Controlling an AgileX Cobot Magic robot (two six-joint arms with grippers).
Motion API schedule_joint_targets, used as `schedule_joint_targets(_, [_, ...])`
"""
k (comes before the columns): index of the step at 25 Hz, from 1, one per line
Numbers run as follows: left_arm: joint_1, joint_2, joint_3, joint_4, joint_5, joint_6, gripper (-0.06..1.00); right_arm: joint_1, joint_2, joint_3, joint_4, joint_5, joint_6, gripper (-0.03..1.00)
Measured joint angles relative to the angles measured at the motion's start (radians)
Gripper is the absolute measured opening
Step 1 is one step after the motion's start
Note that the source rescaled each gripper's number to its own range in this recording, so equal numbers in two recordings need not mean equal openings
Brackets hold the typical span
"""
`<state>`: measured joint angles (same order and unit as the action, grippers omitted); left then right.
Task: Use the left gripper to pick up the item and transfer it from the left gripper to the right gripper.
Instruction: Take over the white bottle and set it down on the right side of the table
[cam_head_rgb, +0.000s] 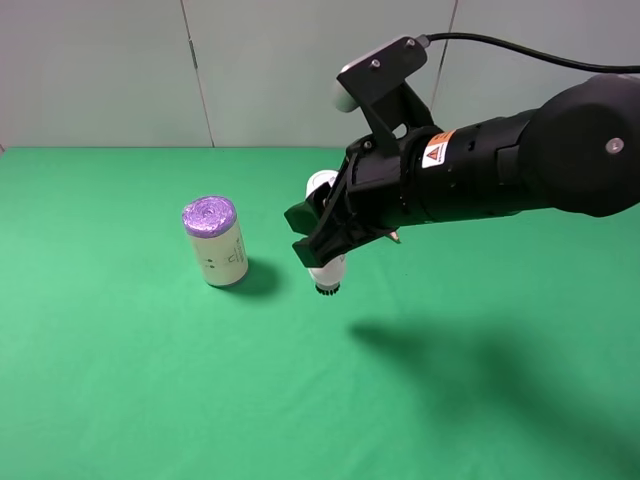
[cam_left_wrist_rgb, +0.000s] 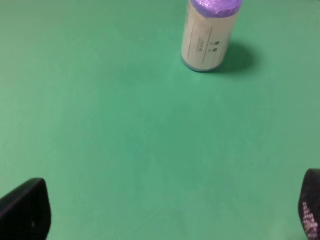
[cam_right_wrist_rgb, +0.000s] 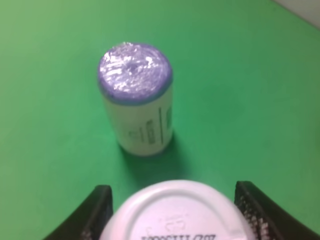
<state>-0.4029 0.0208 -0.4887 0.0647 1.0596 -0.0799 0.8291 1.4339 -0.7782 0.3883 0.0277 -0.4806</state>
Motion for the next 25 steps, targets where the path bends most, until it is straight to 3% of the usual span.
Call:
schedule_joint_targets(6, [0.021, 0.0, 0.0, 0.0, -0.001, 0.0, 1.0, 0.0, 0.0, 0.0, 0.001, 0.071, 0.005, 0.04])
schedule_joint_targets(15, [0.242, 0.0, 0.0, 0.001, -0.002, 0.0, 1.0, -0.011, -0.044, 0.0, -0.003, 0.144, 0.042, 0.04])
schedule_joint_targets(25, [0.37, 0.0, 0.0, 0.001, -0.003, 0.0, 1.0, -0.297, -0.112, 0.0, -0.076, 0.415, 0.158, 0.04])
